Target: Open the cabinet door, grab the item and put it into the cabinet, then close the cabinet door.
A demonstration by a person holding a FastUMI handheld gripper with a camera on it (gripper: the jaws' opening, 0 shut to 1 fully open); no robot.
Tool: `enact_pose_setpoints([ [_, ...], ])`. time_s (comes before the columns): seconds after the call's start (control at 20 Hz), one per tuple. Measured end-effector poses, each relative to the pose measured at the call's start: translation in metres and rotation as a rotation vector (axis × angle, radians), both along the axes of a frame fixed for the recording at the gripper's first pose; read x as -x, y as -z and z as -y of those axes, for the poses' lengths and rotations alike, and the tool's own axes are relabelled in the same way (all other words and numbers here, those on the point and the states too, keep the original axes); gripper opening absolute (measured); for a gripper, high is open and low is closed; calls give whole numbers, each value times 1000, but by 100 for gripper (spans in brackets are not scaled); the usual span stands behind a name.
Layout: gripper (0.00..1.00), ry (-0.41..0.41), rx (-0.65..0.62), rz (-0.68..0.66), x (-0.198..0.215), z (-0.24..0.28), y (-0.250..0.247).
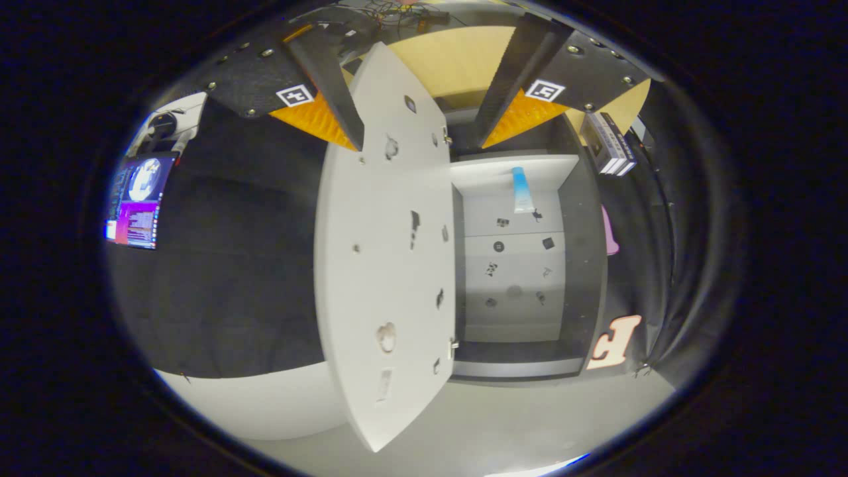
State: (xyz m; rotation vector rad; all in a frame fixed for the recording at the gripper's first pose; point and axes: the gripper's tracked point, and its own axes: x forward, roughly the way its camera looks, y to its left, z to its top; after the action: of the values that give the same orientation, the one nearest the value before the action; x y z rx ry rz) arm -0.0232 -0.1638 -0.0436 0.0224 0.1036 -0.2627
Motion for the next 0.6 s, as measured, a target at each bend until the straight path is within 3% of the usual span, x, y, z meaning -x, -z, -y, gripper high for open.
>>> enact_pose_setpoints([
  [0.25, 100, 138, -18, -1, 37, 73, -4],
  [0.6, 100, 175, 60, -27, -6, 124, -5],
])
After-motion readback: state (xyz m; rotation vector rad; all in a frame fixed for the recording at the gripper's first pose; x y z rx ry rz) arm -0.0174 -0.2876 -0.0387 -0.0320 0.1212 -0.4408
